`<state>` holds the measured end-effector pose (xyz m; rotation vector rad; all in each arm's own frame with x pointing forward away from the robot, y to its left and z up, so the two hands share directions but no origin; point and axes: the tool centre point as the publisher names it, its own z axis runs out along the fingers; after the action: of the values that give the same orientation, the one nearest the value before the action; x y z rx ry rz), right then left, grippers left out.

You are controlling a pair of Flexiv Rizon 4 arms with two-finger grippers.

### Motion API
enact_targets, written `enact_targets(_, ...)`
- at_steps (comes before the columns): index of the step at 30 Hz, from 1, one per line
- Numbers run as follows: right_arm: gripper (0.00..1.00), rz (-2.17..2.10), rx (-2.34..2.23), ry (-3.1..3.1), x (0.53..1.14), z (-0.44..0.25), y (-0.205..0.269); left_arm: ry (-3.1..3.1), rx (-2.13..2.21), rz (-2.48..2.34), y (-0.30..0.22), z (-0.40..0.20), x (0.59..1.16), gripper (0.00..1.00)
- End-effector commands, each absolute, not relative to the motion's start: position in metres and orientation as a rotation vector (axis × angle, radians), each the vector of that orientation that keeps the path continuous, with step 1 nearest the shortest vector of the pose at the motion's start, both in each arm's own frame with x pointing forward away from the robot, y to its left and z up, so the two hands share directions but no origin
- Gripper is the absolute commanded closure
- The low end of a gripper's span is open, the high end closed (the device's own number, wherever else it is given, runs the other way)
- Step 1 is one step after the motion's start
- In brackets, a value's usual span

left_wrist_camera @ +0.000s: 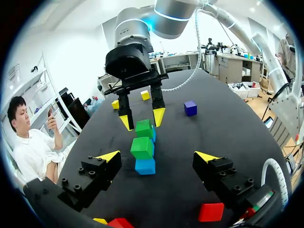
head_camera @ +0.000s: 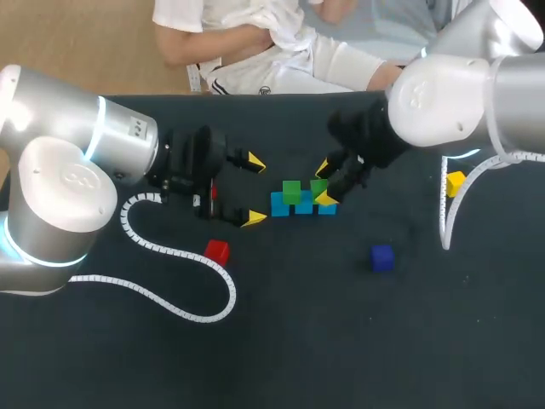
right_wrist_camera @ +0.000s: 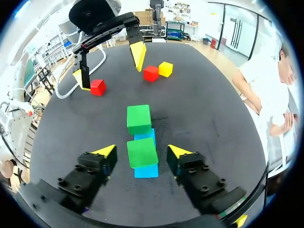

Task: Place the blue cubes, place green cubes on the blue cubes, place the yellow cubes on the green cubes, then place the red cubes on the yellow cubes, and place purple cube on the red cubes.

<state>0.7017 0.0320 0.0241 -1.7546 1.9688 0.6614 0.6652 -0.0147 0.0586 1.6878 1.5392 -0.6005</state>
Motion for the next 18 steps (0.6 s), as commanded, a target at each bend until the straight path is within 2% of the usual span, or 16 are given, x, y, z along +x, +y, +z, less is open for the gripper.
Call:
enact_targets(1,0.00,0.661,-1.748,1.965,0.701,0.026,0.030,1.532,1.684,-0.601,-0.014,0.057,0.665,0.00)
enact_targets(15,0.00,0.652,-1.766,1.921,0.704,0.030,0.013,1.532,1.684,-0.601,-0.014,0.057,0.665,0.00)
enact_targets(16,0.06,0.649,-1.767,1.914,0.703,0.030,0.011,1.532,1.684,-0.601,-0.014,0.057,0.665,0.00)
enact_targets(18,0.51,0.645,-1.761,1.916,0.702,0.030,0.007,1.532,1.684,-0.601,-0.014,0.057,0.665,0.00)
